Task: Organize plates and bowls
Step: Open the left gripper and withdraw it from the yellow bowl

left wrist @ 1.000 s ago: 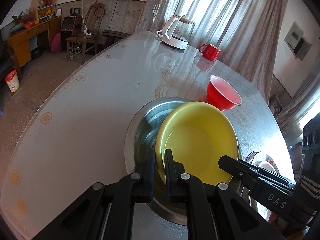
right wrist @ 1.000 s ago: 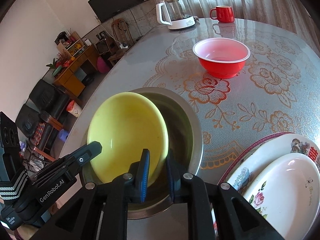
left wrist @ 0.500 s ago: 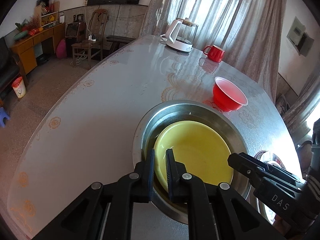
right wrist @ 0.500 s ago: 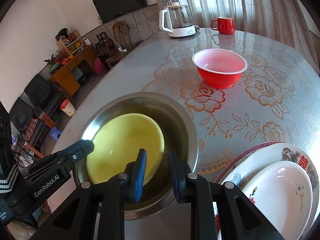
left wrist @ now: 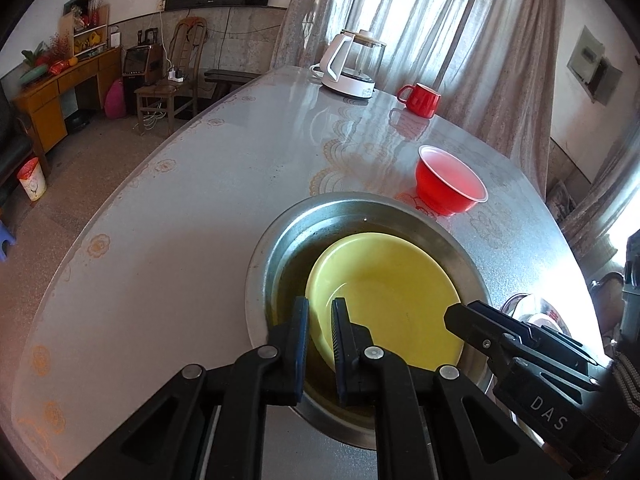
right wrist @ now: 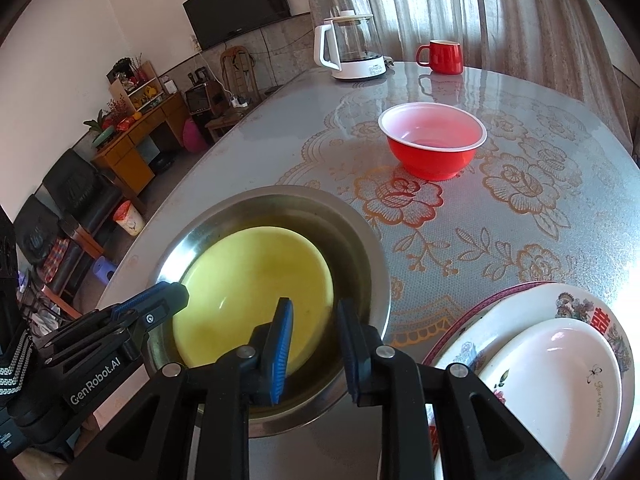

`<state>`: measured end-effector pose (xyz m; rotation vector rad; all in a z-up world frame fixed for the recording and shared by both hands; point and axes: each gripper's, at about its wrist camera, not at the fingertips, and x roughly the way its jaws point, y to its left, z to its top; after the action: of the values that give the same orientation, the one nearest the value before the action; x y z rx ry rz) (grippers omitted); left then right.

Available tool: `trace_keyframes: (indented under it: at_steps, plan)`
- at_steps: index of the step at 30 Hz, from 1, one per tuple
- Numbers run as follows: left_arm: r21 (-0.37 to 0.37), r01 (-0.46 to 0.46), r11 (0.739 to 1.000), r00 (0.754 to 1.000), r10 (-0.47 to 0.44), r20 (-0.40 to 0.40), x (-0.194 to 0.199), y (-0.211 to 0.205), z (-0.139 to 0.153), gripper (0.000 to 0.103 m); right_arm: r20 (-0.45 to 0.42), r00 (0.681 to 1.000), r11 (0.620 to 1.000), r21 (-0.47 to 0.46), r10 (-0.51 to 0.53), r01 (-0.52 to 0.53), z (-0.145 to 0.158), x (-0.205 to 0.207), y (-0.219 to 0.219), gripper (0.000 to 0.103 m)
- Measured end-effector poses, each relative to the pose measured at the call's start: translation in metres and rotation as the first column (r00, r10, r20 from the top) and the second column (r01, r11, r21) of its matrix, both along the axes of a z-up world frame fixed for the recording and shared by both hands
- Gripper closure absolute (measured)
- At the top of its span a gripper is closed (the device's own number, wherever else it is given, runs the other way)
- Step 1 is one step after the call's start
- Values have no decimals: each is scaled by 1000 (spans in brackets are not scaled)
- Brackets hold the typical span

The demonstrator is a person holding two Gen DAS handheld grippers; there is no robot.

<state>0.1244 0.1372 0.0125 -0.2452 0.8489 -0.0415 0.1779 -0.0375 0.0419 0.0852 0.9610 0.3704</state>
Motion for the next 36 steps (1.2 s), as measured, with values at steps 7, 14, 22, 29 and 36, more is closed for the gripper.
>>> trace_keyframes:
  at_steps: [7,14,22,29,36]
  plan:
    - [-3,6,1000,1000,-6,-18,5,-2,-4,92,34,999,996,-85,13,-10,1,6,6,82]
    - [25,-9,1000,1000,9,9,0,-4,2,83,32,999,997,-73,17,-14,0,7,5,81]
    - [50,-34,998,999,32,34,-7,-2,8,79,30,1000,999,-37,7,-6,1,5,2,81]
    - [67,-33,997,998,30,54,-14,-6,11,77,47,999,1000,0,-18,18,11,0,-5,79]
    - [83,-22,996,997,16,79,-20,-11,16,69,85,995,998,24,-55,53,22,-9,-16,71]
